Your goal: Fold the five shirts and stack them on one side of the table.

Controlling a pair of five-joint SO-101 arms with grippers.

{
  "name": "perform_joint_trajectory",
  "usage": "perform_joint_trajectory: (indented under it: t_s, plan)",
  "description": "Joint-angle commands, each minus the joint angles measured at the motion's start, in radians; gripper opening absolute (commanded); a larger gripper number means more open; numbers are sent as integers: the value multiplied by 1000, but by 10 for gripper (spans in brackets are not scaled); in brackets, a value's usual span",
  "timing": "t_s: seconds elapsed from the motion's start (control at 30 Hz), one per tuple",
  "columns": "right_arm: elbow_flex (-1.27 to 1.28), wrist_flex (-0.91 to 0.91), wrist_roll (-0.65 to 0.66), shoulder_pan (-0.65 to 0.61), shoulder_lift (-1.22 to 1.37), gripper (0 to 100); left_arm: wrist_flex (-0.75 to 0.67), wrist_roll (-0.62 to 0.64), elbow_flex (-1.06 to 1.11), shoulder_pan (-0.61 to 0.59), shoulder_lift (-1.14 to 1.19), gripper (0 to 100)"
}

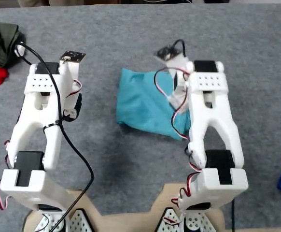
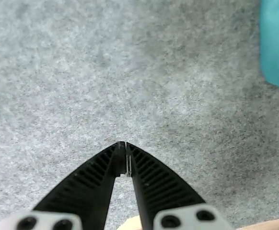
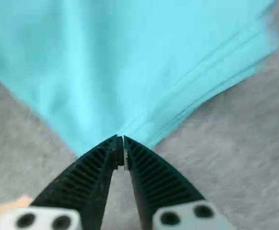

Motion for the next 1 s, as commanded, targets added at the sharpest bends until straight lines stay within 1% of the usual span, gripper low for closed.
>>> perform_joint_trajectory:
  t_s: [0.0,0.13,0.37,0.47,0.57,0.77,0.97]
  plan:
    - [-245,17,-6,22,105,107,-2,-3,-11,29,-44,19]
    - [-544,101,-5,19,300,159,-5,0,-8,32,-45,19]
    - [-1096,282,-2,22,644,162,-6,0,-5,29,-45,19]
    - [-1282,338,-2,22,765,163,-6,-3,-5,28,-45,19]
    - [-1351,341,-2,24,834,163,-6,-5,-5,26,-45,19]
    - [-1351,342,-5,44,854,163,-2,-6,-3,25,-45,19]
    - [-1277,344,0,101,852,173,-3,-6,-3,25,-44,19]
